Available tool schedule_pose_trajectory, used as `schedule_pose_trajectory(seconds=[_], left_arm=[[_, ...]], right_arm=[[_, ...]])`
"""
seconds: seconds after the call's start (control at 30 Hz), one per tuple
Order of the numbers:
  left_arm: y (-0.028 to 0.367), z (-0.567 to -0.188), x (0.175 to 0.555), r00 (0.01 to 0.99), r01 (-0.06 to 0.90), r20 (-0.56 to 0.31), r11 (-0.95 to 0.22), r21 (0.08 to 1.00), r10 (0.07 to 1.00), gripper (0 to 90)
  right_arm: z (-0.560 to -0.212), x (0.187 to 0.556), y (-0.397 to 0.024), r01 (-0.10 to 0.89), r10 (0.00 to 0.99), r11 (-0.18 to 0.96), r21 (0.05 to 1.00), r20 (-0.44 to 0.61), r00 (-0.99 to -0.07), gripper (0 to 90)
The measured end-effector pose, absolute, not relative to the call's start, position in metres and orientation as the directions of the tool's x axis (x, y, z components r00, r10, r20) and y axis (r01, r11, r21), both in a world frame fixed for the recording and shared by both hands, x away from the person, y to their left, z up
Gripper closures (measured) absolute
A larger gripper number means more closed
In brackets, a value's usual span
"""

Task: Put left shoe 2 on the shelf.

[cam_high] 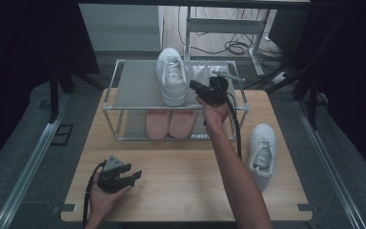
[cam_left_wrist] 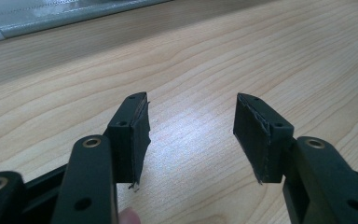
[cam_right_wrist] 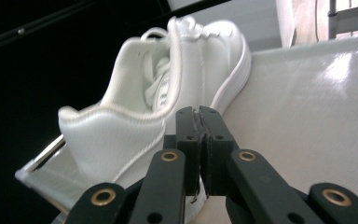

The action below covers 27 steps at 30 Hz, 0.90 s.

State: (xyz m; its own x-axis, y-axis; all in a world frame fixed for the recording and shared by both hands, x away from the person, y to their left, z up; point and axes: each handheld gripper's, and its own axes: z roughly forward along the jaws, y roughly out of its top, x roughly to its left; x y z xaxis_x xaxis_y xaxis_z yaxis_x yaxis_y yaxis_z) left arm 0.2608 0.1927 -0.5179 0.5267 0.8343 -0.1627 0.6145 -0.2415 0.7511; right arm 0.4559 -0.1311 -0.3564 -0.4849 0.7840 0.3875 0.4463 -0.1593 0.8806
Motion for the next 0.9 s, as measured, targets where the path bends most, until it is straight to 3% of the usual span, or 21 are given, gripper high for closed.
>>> schedule_pose_trajectory(seconds=[0.5, 0.9], left_arm=[[0.192, -0.519, 0.26, 0.527, 0.615, -0.161, -0.244, 0.75, 0.834, 46.2], [0.192, -0.519, 0.26, 0.526, 0.615, -0.161, -0.243, 0.75, 0.835, 46.2]], right_arm=[[-0.386, 0.455, -0.124, 0.494, 0.79, -0.137, 0.859, 0.396, -0.468, 88.6], [-0.385, 0.452, -0.115, 0.49, 0.779, -0.137, 0.861, 0.399, -0.484, 89.4]])
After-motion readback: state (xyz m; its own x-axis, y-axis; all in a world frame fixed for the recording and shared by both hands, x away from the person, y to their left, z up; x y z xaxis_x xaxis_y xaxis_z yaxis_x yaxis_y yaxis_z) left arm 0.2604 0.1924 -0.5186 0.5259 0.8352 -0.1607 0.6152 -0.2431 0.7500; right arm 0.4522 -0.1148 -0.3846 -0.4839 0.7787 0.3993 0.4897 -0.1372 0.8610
